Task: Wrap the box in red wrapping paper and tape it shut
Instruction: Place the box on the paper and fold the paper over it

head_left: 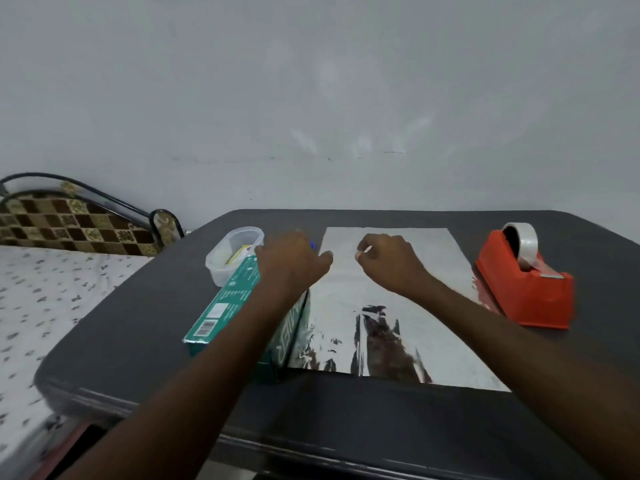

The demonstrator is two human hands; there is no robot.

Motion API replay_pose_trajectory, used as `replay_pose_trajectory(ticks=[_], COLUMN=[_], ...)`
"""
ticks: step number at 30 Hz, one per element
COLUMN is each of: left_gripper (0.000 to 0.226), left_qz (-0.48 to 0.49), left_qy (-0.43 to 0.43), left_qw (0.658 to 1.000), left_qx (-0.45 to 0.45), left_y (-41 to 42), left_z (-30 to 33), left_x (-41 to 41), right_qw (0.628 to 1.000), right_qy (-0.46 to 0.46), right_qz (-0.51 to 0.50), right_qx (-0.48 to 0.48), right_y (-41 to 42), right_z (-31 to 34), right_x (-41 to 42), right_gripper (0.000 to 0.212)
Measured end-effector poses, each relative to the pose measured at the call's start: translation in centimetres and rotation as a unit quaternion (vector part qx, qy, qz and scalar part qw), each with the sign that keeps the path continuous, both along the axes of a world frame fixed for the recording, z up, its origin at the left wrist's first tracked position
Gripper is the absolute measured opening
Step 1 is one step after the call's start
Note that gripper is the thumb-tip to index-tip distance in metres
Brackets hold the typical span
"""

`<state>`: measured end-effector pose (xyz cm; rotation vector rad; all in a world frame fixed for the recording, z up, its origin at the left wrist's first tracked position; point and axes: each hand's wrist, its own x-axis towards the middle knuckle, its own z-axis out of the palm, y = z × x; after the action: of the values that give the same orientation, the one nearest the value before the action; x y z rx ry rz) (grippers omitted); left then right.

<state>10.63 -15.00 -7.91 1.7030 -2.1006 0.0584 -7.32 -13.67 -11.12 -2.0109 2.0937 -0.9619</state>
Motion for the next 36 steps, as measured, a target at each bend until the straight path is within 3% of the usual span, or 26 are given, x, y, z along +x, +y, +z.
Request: replay_pose_trajectory(ticks=[6,8,14,22,27,32,34,36], left_gripper=[0.119,0.131,0.113,0.105,0.100,0.096,0.094,0.086], left_qz=[0.083,0.079,0.078,0.006,-0.097,-0.091,-0.096,-0.134], left_qy=[-0.053,-0.056,-0.072,-0.060,-0.009,-0.006,0.059,0.185], left_qw=[0.981,0.972,0.985,0.998,0.995,0.996,0.993,0.973], left_qx=[0.169,0.215,0.139,0.032,0.036,-0.022,-0.018,0.025], left_y=[2.0,2.1,3.2,2.9,0.4,-2.6,-3.8,-4.9], left_z=[-2.0,-2.8,-2.6,-0.1,0.6,-0.8,-2.1,-3.1], left_x=[6.2,7.5,7.7,4.4,0.6,-2.8,-3.7,-4.4], right_qw=[0.996,0.991,0.957,0.899,0.882,0.861,0.854,0.845], right_qy=[-0.058,-0.100,-0.239,-0.429,-0.466,-0.488,-0.493,-0.505], right_qz=[0.033,0.043,0.033,0.004,-0.064,-0.143,-0.168,-0.177], right_qx=[0.053,0.084,0.160,0.091,0.036,-0.006,-0.009,-0.003], right_y=[-1.9,-2.2,-2.5,-3.0,-2.6,-1.9,-1.5,-1.3], right_z=[0.6,0.5,0.2,1.4,2.8,2.7,2.2,1.5], right_x=[6.6,8.0,9.6,5.0,-0.8,-7.3,-9.0,-10.2], right_gripper=[0.027,0.032,0.035,0.038,0.029,0.019,0.018,0.019])
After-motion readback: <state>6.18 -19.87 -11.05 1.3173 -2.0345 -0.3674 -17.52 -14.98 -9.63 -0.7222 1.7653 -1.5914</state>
